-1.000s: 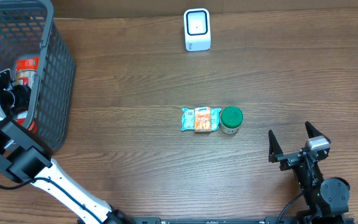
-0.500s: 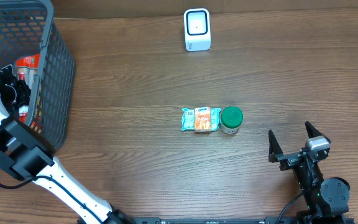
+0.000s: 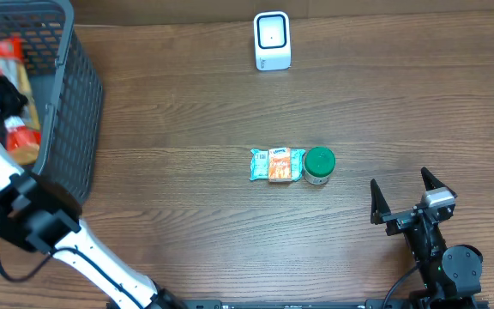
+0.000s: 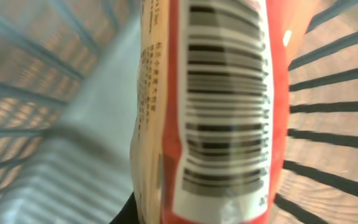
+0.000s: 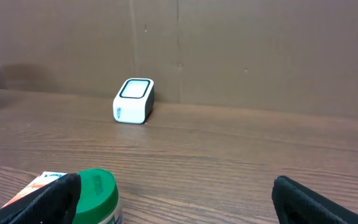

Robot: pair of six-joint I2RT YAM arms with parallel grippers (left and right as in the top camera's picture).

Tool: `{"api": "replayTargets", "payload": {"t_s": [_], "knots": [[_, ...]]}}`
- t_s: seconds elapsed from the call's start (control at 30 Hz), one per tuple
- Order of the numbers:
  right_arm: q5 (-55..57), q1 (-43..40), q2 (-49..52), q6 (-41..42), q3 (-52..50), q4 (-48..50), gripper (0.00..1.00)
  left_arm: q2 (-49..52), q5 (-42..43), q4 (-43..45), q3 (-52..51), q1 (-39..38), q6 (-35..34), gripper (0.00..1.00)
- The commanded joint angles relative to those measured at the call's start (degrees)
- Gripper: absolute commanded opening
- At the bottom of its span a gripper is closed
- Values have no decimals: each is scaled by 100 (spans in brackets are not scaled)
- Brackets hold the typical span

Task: Scan the item barcode
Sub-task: 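Grasp the orange-red snack package in the basket with left gripper, then lift the orange spaghetti package out and carry it to table centre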

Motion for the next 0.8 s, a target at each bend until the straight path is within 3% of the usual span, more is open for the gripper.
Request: {"api": "replayTargets", "payload": {"t_s": [0.0,0.37,0.63,0.77], "knots": [[-26,-48,-52,-24,-61,22,100,-1580,197,9,450,-219,-588,4],[-26,-48,-52,-24,-61,22,100,-3298,262,-702,450,-1445,-1110,4],[-28,-48,-52,-24,-61,22,100,-3289,407,-2225,203,-2706,-1054,4],[-26,-48,-52,-24,-61,22,100,-3257,306,-2280,-601,-3338,-1126,4]]}}
